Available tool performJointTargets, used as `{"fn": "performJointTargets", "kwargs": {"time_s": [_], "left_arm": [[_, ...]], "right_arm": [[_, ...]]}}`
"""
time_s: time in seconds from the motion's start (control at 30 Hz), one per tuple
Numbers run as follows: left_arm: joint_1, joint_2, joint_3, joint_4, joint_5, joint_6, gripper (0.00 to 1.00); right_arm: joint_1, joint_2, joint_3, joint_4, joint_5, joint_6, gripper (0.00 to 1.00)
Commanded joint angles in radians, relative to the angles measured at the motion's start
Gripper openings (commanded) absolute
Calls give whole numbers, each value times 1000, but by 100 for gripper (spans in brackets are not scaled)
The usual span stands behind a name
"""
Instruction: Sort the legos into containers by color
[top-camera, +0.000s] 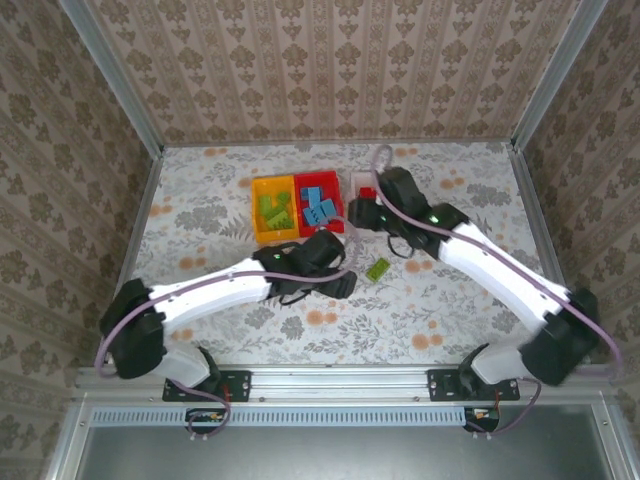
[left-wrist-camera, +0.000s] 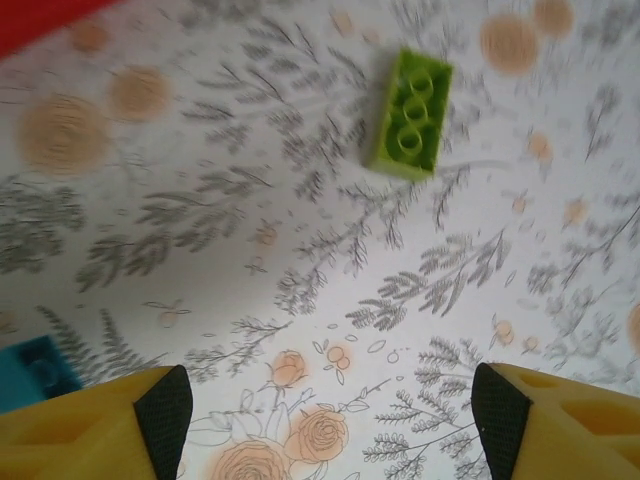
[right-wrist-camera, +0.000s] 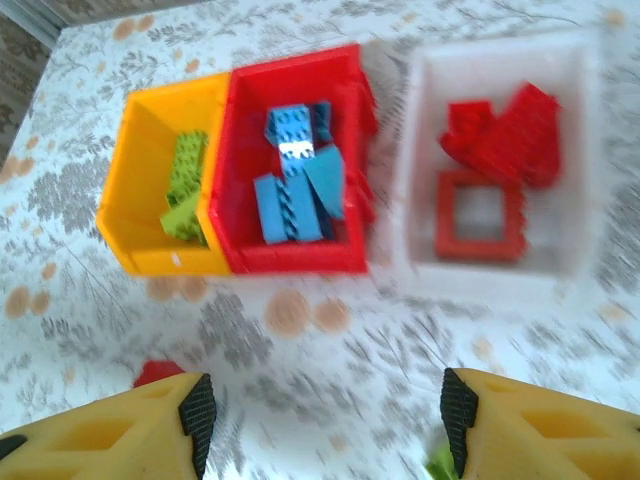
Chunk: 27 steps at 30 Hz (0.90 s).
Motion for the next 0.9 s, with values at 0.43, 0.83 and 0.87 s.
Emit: {"fn": "performJointTargets", "kwargs": {"time_s": [0.43,0.83,0.87], "left_arm": [[-41,550,440,-90,-35,242,81],[-16,725,603,-117,-40,277,49],[-15,727,604,-115,-43,275,41]], "right_arm": [[-52,-706,-442,-338,29,244,75],[-53,-739,-441,-361,8,252,74],[-53,-737,-442,-358,8,253,74]]}}
